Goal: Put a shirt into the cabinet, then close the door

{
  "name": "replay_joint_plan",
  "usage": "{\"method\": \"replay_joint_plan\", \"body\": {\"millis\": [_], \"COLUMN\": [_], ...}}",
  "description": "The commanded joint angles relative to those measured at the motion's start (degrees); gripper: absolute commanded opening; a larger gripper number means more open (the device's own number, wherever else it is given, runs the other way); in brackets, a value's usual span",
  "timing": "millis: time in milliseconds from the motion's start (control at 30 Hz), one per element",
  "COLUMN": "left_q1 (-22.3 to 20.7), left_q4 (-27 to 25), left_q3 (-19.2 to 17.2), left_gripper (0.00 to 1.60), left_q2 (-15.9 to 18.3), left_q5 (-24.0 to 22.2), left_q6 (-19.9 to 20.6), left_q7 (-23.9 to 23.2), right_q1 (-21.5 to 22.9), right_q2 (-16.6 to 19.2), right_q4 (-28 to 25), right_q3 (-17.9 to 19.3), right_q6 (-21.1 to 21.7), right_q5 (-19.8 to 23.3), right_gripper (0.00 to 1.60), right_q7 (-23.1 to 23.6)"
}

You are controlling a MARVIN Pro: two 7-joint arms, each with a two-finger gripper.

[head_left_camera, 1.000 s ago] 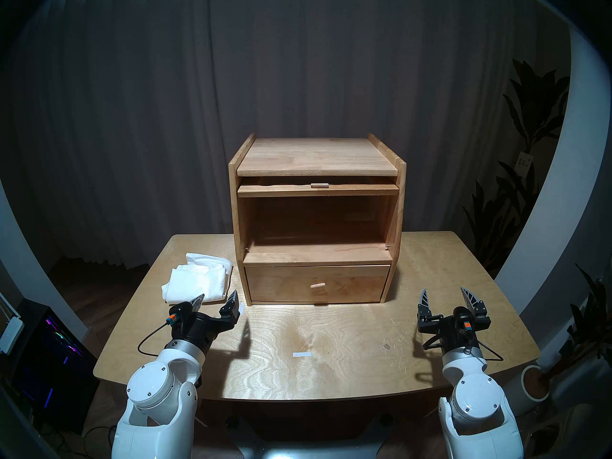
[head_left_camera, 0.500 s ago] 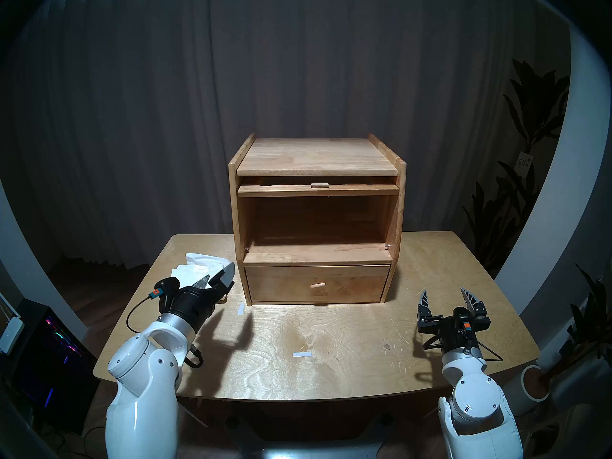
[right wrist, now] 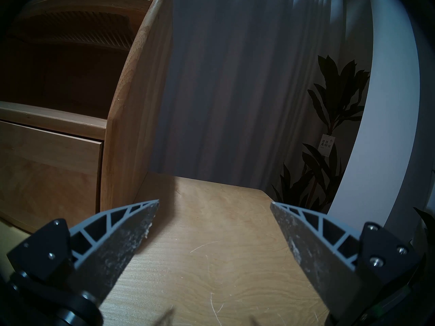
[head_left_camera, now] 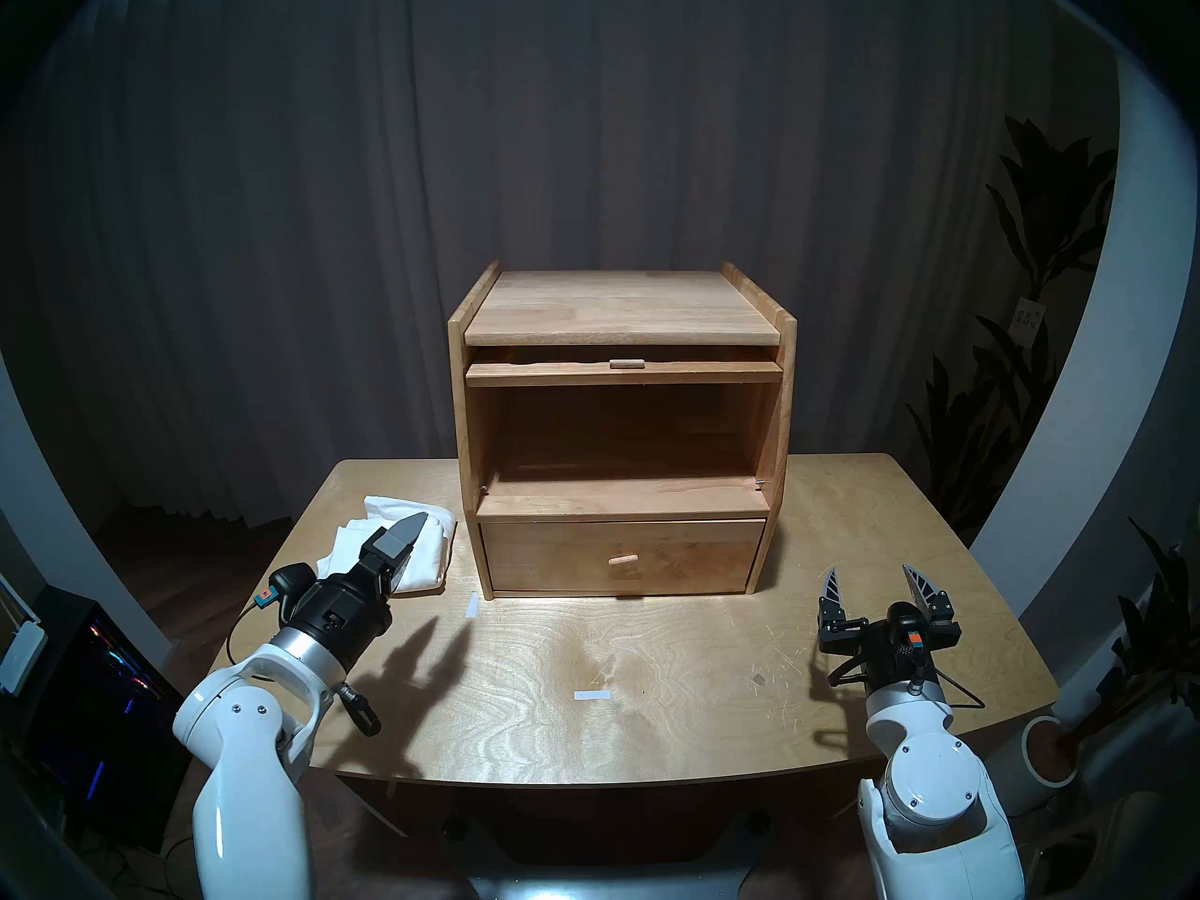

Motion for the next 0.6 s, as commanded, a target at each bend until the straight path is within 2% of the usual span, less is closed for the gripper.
{"method": "replay_joint_plan", "body": {"millis": [0,167,233,300,400,500,567], "left_q1": [-2.35,-2.55,-2.93,-3.12,-3.7,-5.71,-7.62], "left_q4": [-4.36,-7.13,-7.32,-5.56,-4.57,-3.95,-3.12], "left_q3": [-1.85,-0.13,0.84,2.64,4.17,5.59,5.64], "left_gripper": [1.6,1.6,1.6,1.6,1.6,1.6,1.6], "left_q2": [2.58,1.38,1.22,2.21,2.08,1.29,-0.07], "left_q5": [8.81,14.2,16.21,16.79,18.12,18.76,17.62], "left_q6": [-3.48,-4.23,-2.97,1.26,3.12,6.32,8.05], "left_q7": [6.94,14.26,16.23,19.37,21.79,26.34,27.98], "right_q1": [0.23,0.25,0.24,0.29,0.31,0.32,0.32], "right_q2": [0.16,0.17,0.18,0.18,0.18,0.2,0.21], "right_q4": [-1.2,-1.17,-1.19,-1.1,-1.05,-1.05,-1.06], "right_q3": [-0.14,-0.16,-0.17,-0.17,-0.18,-0.19,-0.2], "right_q6": [-0.33,-0.33,-0.33,-0.32,-0.32,-0.32,-0.33], "right_q5": [-0.05,-0.05,-0.05,-0.05,-0.05,-0.05,-0.05], "right_gripper": [1.6,1.6,1.6,1.6,1.6,1.6,1.6], "right_q7": [0.13,0.09,0.08,0.04,0.01,-0.01,-0.02]}}
